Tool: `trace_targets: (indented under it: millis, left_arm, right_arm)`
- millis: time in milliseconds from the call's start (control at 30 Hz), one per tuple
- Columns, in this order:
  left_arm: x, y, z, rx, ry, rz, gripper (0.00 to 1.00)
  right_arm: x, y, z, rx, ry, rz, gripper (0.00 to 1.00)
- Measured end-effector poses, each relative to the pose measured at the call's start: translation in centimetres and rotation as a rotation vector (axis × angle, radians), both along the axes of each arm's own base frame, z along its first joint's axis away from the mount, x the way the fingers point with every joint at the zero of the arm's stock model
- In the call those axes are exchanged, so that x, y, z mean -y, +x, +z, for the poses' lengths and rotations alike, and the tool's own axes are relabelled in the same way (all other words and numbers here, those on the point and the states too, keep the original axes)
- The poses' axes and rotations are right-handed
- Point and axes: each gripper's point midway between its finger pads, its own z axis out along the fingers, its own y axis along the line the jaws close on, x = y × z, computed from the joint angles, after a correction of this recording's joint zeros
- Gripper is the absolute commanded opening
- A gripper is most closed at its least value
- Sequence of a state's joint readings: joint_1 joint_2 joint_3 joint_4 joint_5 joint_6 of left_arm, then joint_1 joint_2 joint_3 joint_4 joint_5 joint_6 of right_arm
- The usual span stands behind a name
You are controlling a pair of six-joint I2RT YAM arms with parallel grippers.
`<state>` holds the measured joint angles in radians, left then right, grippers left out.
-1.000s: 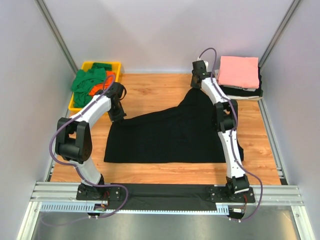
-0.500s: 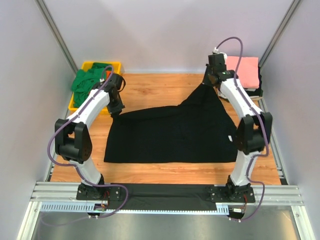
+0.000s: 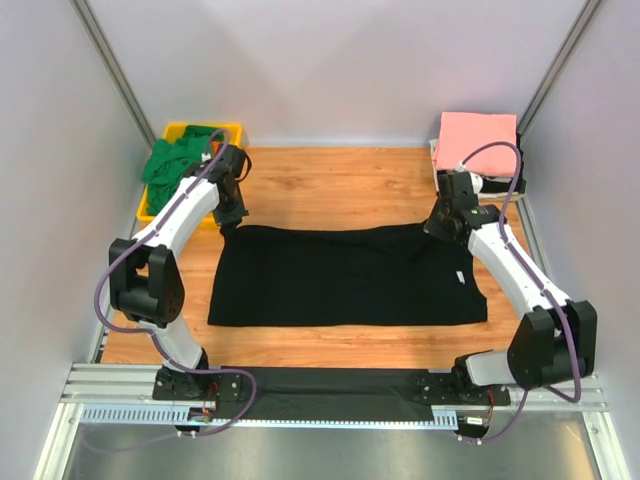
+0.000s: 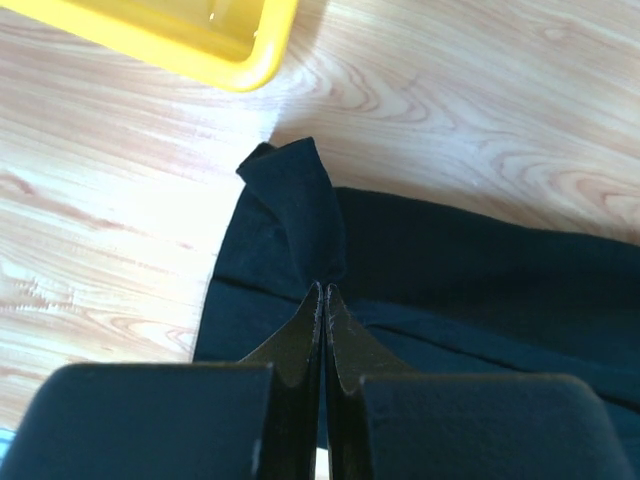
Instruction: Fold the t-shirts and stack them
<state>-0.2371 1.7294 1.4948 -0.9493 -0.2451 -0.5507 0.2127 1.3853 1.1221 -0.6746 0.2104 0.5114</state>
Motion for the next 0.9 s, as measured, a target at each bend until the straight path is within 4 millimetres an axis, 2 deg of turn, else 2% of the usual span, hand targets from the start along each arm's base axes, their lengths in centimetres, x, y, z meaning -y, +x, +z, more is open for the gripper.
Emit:
trace_targets:
  millis: [100, 233, 400, 567, 600, 667, 700, 800, 900]
  left_arm:
    - [-0.2, -0.7, -0.4, -0.006, 0.001, 0.0, 0.0]
    - [-0.4, -2.5, -1.1, -0.027, 0.005, -0.004, 0.0]
    - [-0.4, -3.8, -1.7, -0.037, 0.009, -0.009, 0.0]
    - [-0.4, -5.8, -2.3, -0.043, 0.001, 0.006, 0.0]
    - [-0.4, -6.3, -2.5, -0.043, -0.002, 0.011, 0.04]
    - [-0.6, -7.9, -2.9, -0.046, -0.014, 0.034, 0.12]
    - [-0.8, -8.7, -3.1, -0.046, -0.02, 0.043, 0.31]
    - [-1.2, -11.7, -3.9, -0.055, -0.046, 0.076, 0.57]
    - [-1.3, -13.7, -4.3, -0.048, -0.078, 0.098, 0.62]
  right_arm:
    - [0.3, -1.3, 0.8, 0.031, 0.018, -0.021, 0.0]
    - [0.6, -2.9, 1.1, 0.048, 0.035, -0.046, 0.0]
    - [1.1, -5.0, 0.2, 0.029, 0.047, -0.078, 0.0]
    - [1.6, -7.5, -1.8, -0.017, 0.056, -0.116, 0.0]
    - [1.7, -8.1, -2.2, -0.03, 0.058, -0.125, 0.21]
    - [2.0, -9.1, -3.1, -0.044, 0.067, -0.156, 0.5]
    - [2.2, -9.7, -3.5, -0.053, 0.069, -0.169, 0.67]
    - [2.7, -10.8, -4.3, -0.071, 0.065, -0.199, 0.74]
    - [2.6, -10.6, -4.0, -0.063, 0.073, -0.208, 0.73]
